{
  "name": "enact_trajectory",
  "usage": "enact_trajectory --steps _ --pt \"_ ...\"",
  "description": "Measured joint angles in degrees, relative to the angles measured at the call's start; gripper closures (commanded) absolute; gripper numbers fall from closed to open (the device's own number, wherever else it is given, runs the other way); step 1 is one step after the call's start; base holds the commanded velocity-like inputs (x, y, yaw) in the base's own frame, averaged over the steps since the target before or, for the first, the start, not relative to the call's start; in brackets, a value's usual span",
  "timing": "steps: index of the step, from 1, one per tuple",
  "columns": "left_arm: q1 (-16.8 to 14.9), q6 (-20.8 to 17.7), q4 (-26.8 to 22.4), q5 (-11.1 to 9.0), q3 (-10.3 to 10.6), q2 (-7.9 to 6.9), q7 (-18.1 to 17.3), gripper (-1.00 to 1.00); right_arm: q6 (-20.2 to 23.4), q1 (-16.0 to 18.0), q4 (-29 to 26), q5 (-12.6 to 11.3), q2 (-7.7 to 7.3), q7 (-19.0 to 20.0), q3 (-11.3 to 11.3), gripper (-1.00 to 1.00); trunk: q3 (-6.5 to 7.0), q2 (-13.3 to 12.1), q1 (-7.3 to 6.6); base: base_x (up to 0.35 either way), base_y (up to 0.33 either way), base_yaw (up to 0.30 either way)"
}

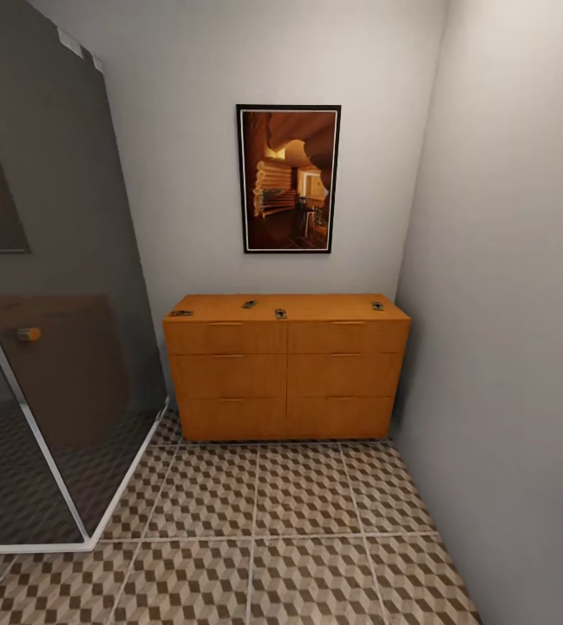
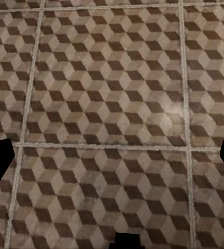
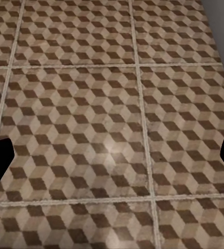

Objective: Take the four mousetraps from the cabinet in the bathroom and place them on the bathroom floor. Make sure all four end up on the same floor surface, and ensure that at least two of them are either under or directly next to the same bathroom sink.

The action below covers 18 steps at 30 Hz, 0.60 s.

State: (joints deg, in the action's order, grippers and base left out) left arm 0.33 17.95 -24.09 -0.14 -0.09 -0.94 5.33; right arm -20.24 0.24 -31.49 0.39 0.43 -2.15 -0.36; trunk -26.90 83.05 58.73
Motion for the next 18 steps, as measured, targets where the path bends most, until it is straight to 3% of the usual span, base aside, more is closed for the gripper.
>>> enact_trajectory --steps 18 --pt "0.0 -0.04 0.0 -0.03 0.0 0.04 0.0 -1.0 -0.01 0.0 0.0 0.0 0.06 -0.11 -0.03 -1.0 0.0 0.0 -0.01 0.019 0.0 -0.001"
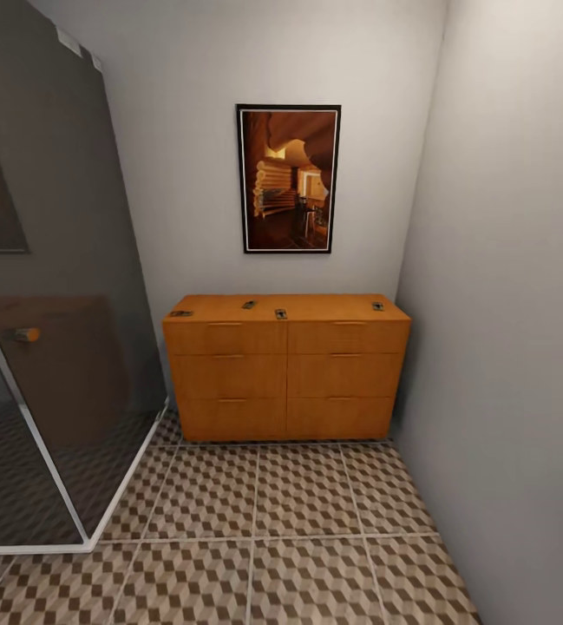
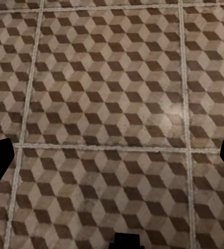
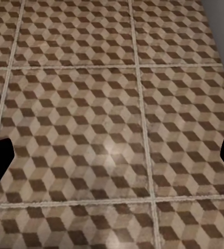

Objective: Take the four mousetraps from the cabinet in the bathroom and place them on the bathroom floor. Make sure all four end up on the same floor surface, and ensure that at least two of them are either under or directly next to the same bathroom sink.

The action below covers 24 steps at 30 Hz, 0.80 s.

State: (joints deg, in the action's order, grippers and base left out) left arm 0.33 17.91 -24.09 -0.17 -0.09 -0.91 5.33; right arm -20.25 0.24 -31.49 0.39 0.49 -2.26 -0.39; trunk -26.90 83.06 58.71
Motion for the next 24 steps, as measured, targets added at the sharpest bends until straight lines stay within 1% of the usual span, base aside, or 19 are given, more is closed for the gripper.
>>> enact_trajectory --steps 6,24 --pt "0.0 0.01 0.01 0.0 0.0 0.01 0.0 -1.0 0.0 0.0 0.0 0.0 0.0 -0.04 0.0 -1.0 0.0 0.0 -0.02 0.226 0.0 0.0" --pt "0.0 0.04 0.04 0.0 0.0 0.02 0.0 -1.0 -0.05 0.0 0.0 0.0 0.03 -0.05 0.0 -1.0 0.0 0.0 -0.02 0.291 -0.005 0.0"
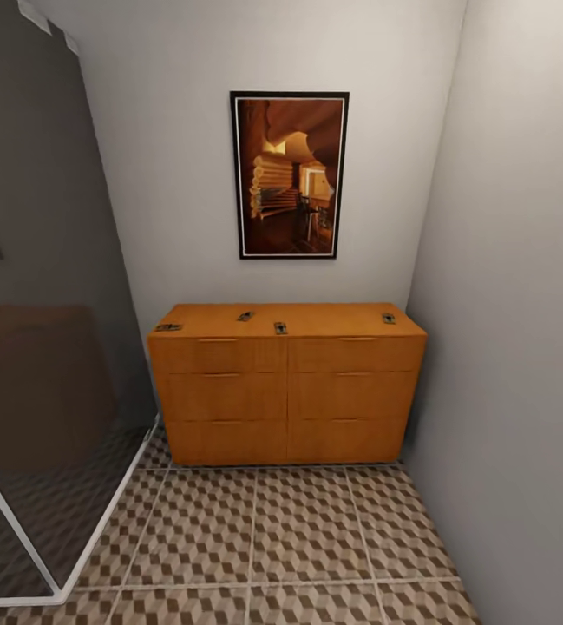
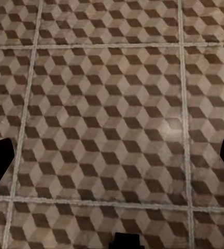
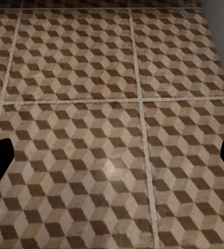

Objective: Take the four mousetraps from the cabinet in the bathroom and place them on the bathroom floor. Make sure all four end up on the same floor surface, and ensure that at least two of them are either under or directly next to the same bathroom sink.

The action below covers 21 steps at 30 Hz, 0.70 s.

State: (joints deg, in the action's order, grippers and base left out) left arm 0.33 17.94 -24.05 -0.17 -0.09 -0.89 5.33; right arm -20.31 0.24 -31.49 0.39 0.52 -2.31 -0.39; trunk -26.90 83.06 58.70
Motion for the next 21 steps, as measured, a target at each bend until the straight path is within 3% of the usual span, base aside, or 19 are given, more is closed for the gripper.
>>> enact_trajectory --steps 21 --pt "0.0 0.0 -0.04 0.07 0.0 -0.07 -0.01 -1.0 0.05 0.0 0.0 0.0 0.0 0.0 0.0 -1.0 0.14 0.0 0.01 0.272 -0.096 -0.027"
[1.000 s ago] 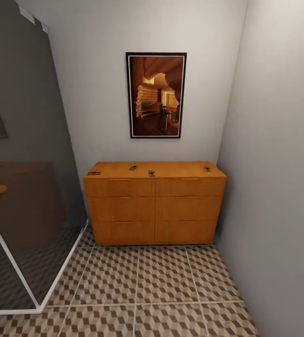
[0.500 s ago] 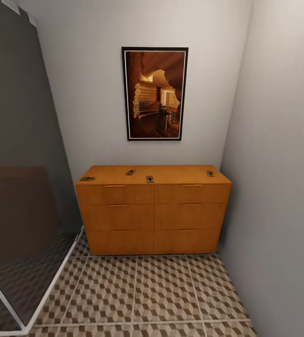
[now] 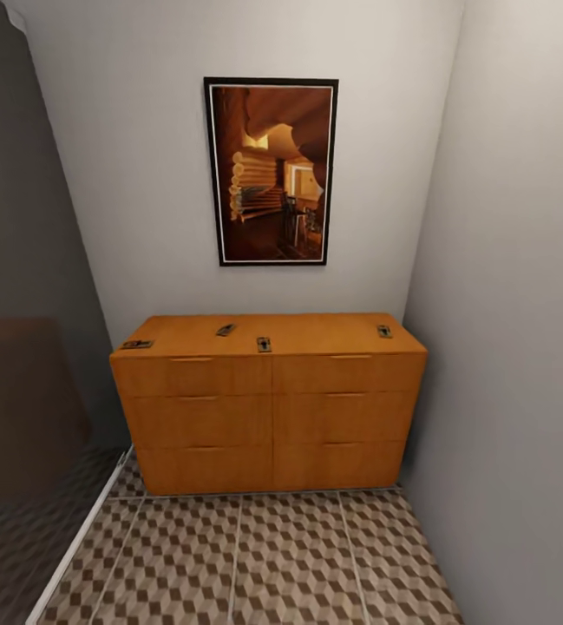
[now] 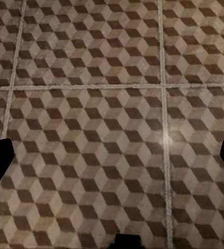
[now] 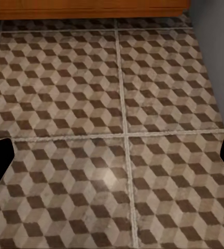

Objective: Take the four mousetraps from the cabinet in the bathroom and place them on the bathroom floor. Make sure all four end up on the same floor surface, and ensure that at least two of them are either under or directly next to the same bathroom sink.

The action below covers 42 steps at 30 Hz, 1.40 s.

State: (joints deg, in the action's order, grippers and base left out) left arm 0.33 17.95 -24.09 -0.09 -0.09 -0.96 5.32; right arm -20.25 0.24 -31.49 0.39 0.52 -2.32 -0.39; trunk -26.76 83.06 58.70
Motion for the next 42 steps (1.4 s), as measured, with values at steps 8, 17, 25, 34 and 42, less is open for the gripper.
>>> enact_trajectory --steps 8,17,25,34,42 --pt "0.0 0.0 0.03 0.01 0.0 -0.01 0.0 -1.0 -0.02 0.0 0.0 0.0 -0.07 0.0 0.0 -1.0 0.06 0.0 0.02 0.066 -0.015 -0.021" --pt "0.0 0.0 0.08 -0.02 0.0 -0.01 0.01 -1.0 -0.07 0.0 0.08 0.07 -0.46 -0.01 0.06 -1.0 0.07 -0.01 0.03 0.005 -0.001 -0.002" --pt "0.0 0.0 0.08 -0.05 0.0 -0.01 0.01 -1.0 -0.07 0.0 0.12 0.08 -0.54 -0.05 0.05 -1.0 0.07 -0.01 0.02 0.0 0.0 0.0" --pt "0.0 0.0 0.08 0.0 0.0 -0.01 0.0 -1.0 -0.06 0.0 0.15 0.05 -0.52 -0.04 0.06 -1.0 0.07 -0.01 0.02 0.0 0.0 0.0" --pt "0.0 0.0 0.08 -0.02 0.0 -0.01 0.01 -1.0 -0.03 -0.01 0.12 0.03 -0.52 -0.03 0.03 -1.0 0.07 -0.01 0.02 0.0 0.0 0.0"
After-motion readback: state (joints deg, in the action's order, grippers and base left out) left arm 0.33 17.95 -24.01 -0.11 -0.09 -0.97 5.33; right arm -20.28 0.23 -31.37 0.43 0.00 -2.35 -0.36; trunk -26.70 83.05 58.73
